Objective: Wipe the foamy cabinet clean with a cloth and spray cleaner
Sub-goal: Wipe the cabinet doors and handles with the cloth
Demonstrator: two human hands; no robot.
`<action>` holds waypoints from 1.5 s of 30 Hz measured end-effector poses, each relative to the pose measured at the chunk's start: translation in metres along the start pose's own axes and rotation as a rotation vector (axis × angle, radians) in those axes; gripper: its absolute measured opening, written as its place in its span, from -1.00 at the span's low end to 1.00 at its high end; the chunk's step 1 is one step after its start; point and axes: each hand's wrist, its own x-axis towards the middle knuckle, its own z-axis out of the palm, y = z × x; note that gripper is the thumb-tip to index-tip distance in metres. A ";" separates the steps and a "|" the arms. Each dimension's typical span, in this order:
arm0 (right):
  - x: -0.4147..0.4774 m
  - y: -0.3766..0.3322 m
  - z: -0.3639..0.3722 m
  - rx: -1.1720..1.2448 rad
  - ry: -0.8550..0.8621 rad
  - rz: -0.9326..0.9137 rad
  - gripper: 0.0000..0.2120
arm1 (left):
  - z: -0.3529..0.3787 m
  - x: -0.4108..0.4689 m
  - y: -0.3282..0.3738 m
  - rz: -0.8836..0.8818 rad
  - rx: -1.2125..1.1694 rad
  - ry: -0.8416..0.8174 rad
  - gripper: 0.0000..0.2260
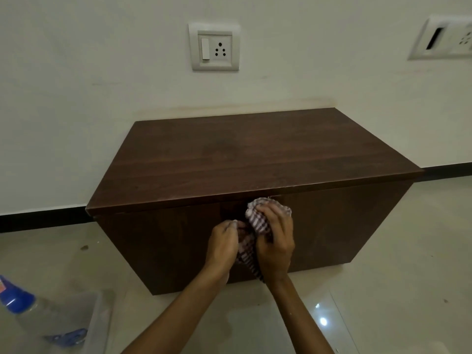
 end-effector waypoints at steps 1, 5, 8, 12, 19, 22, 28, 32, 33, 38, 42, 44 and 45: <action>-0.007 0.004 0.001 -0.022 -0.037 -0.024 -0.64 | 0.001 0.002 -0.001 -0.035 -0.047 -0.017 -0.71; -0.025 0.017 -0.002 -0.110 -0.146 -0.118 -0.57 | 0.004 0.001 -0.003 -0.082 -0.174 -0.096 -0.67; -0.028 0.023 -0.008 -0.181 -0.197 -0.210 -0.60 | 0.000 0.000 -0.004 -0.055 -0.197 -0.138 -0.62; -0.012 0.017 -0.010 -0.239 -0.229 -0.336 -0.66 | -0.004 0.004 -0.006 -0.057 -0.190 -0.140 -0.56; 0.006 0.011 -0.010 -0.287 -0.305 -0.294 -0.58 | -0.009 0.009 -0.003 -0.057 -0.254 -0.174 -0.52; -0.001 -0.001 -0.001 -0.216 -0.183 -0.059 -0.68 | -0.011 0.010 -0.006 -0.055 -0.243 -0.189 -0.55; 0.005 -0.004 -0.003 -0.251 -0.206 -0.048 -0.75 | -0.018 0.013 -0.008 -0.061 -0.240 -0.224 -0.54; 0.006 -0.012 -0.002 -0.207 -0.103 0.126 -0.77 | -0.021 0.011 -0.008 -0.061 -0.213 -0.256 -0.51; 0.005 -0.013 0.000 -0.224 -0.149 0.053 -0.76 | -0.020 0.011 -0.008 -0.068 -0.216 -0.252 -0.52; 0.008 -0.008 -0.004 -0.266 -0.192 0.088 -0.73 | -0.021 0.014 -0.009 -0.065 -0.202 -0.264 -0.50; 0.009 -0.004 -0.010 -0.297 -0.197 0.117 -0.70 | -0.021 0.016 -0.010 -0.061 -0.198 -0.262 -0.47; 0.009 -0.001 -0.013 -0.283 -0.225 0.026 -0.66 | -0.020 0.019 -0.013 -0.060 -0.185 -0.248 -0.46; 0.011 0.000 -0.014 -0.266 -0.208 -0.015 -0.63 | -0.020 0.020 -0.013 -0.056 -0.180 -0.248 -0.46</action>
